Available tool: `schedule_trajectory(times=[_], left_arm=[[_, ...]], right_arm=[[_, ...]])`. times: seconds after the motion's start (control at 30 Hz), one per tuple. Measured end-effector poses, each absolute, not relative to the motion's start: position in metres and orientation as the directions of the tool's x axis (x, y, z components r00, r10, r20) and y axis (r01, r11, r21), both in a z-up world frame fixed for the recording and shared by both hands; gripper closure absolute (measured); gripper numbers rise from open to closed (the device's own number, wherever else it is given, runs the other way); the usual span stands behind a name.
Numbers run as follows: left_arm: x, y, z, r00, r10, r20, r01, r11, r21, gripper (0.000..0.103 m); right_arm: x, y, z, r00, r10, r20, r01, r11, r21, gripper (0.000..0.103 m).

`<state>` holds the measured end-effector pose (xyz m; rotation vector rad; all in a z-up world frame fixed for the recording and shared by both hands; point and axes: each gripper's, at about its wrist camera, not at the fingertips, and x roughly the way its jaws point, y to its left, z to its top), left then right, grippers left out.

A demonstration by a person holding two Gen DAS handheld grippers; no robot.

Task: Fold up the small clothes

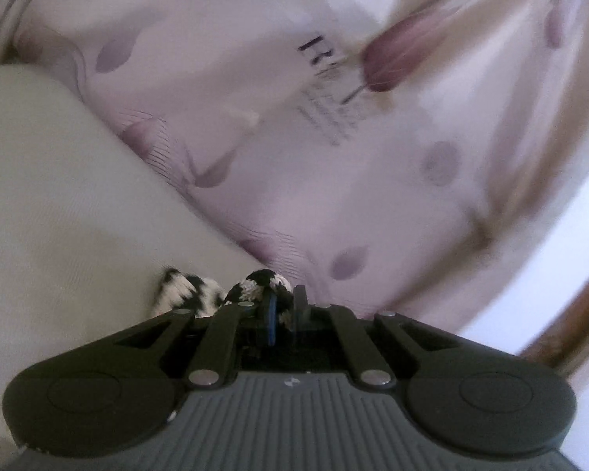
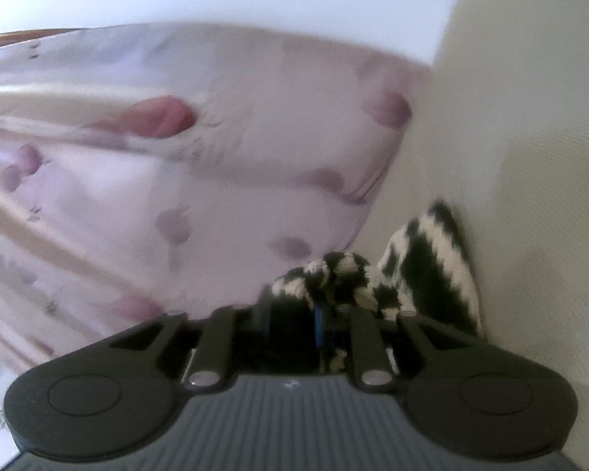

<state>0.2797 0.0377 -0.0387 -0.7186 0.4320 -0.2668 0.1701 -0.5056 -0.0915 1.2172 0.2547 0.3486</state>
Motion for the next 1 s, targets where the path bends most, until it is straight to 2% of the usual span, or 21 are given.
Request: schedule_trajectory(times=[0.1, 0.17, 0.2, 0.23, 0.27, 0.3, 0.33, 0.37, 0.43, 0.47, 0.53, 0.57, 0.63, 0.73, 0.83, 0.9, 0.97, 1.0], left_arm=[[0.307, 0.033, -0.054, 0.878, -0.335, -0.342, 0.042, 0.765, -0.642, 0.096], [0.323, 0.033, -0.065, 0.864, -0.328, -0.381, 0.022, 0.782, -0.623, 0.096], [0.33, 0.033, -0.071, 0.861, -0.321, -0.394, 0.012, 0.788, -0.615, 0.088], [0.333, 0.034, -0.075, 0.858, -0.327, -0.397, 0.013, 0.785, -0.619, 0.067], [0.333, 0.038, -0.078, 0.862, -0.328, -0.388, 0.01, 0.774, -0.633, 0.052], [0.329, 0.044, -0.08, 0.877, -0.312, -0.365, -0.004, 0.755, -0.655, 0.021], [0.323, 0.049, -0.08, 0.898, -0.281, -0.339, -0.018, 0.745, -0.666, 0.003], [0.314, 0.055, -0.078, 0.925, -0.233, -0.299, -0.031, 0.74, -0.672, 0.0], [0.306, 0.064, -0.074, 0.941, -0.213, -0.263, -0.021, 0.739, -0.673, 0.001], [0.306, 0.066, -0.071, 0.935, -0.222, -0.278, -0.02, 0.747, -0.664, 0.001], [0.301, 0.07, -0.067, 0.928, -0.237, -0.287, -0.007, 0.76, -0.65, 0.001], [0.294, 0.072, -0.065, 0.932, -0.229, -0.28, -0.002, 0.771, -0.637, 0.001], [0.286, 0.075, -0.063, 0.928, -0.22, -0.301, -0.001, 0.806, -0.592, 0.001], [0.27, 0.081, -0.071, 0.907, -0.24, -0.346, 0.004, 0.826, -0.564, 0.001], [0.26, 0.083, -0.082, 0.87, -0.275, -0.41, 0.011, 0.841, -0.541, 0.002], [0.256, 0.087, -0.091, 0.847, -0.299, -0.44, 0.012, 0.838, -0.546, 0.003], [0.254, 0.089, -0.099, 0.831, -0.327, -0.449, 0.017, 0.823, -0.567, 0.003], [0.254, 0.089, -0.102, 0.826, -0.336, -0.452, 0.017, 0.817, -0.577, 0.003]], right_arm=[[0.206, -0.512, -0.101, 0.923, 0.38, -0.056, -0.071, 0.311, 0.948, 0.082], [0.232, -0.515, -0.114, 0.899, 0.435, -0.057, -0.073, 0.277, 0.958, 0.081], [0.241, -0.516, -0.121, 0.9, 0.428, -0.086, -0.035, 0.267, 0.963, 0.078], [0.244, -0.518, -0.126, 0.907, 0.407, -0.104, -0.008, 0.265, 0.964, 0.075], [0.246, -0.521, -0.13, 0.91, 0.4, -0.106, 0.003, 0.251, 0.968, 0.064], [0.246, -0.525, -0.138, 0.911, 0.4, -0.097, 0.013, 0.207, 0.978, 0.039], [0.245, -0.528, -0.144, 0.909, 0.407, -0.086, 0.02, 0.163, 0.986, 0.024], [0.242, -0.533, -0.152, 0.908, 0.417, -0.034, -0.002, 0.086, 0.996, 0.013], [0.229, -0.542, -0.161, 0.917, 0.389, 0.092, -0.089, -0.026, 0.996, 0.013], [0.219, -0.548, -0.161, 0.928, 0.352, 0.12, -0.113, -0.04, 0.993, 0.013], [0.202, -0.554, -0.15, 0.934, 0.342, 0.107, -0.129, 0.042, 0.991, 0.014], [0.193, -0.554, -0.142, 0.934, 0.346, 0.087, -0.133, 0.112, 0.985, 0.014], [0.177, -0.546, -0.125, 0.94, 0.341, -0.027, -0.084, 0.306, 0.948, 0.014], [0.152, -0.525, -0.11, 0.941, 0.283, -0.187, -0.018, 0.593, 0.805, 0.014], [0.137, -0.501, -0.11, 0.924, 0.268, -0.274, -0.008, 0.728, 0.686, 0.017], [0.133, -0.486, -0.117, 0.902, 0.27, -0.336, 0.0, 0.78, 0.626, 0.052], [0.134, -0.477, -0.125, 0.881, 0.294, -0.37, -0.009, 0.794, 0.608, 0.069], [0.135, -0.473, -0.126, 0.877, 0.287, -0.386, -0.004, 0.807, 0.59, 0.07]])
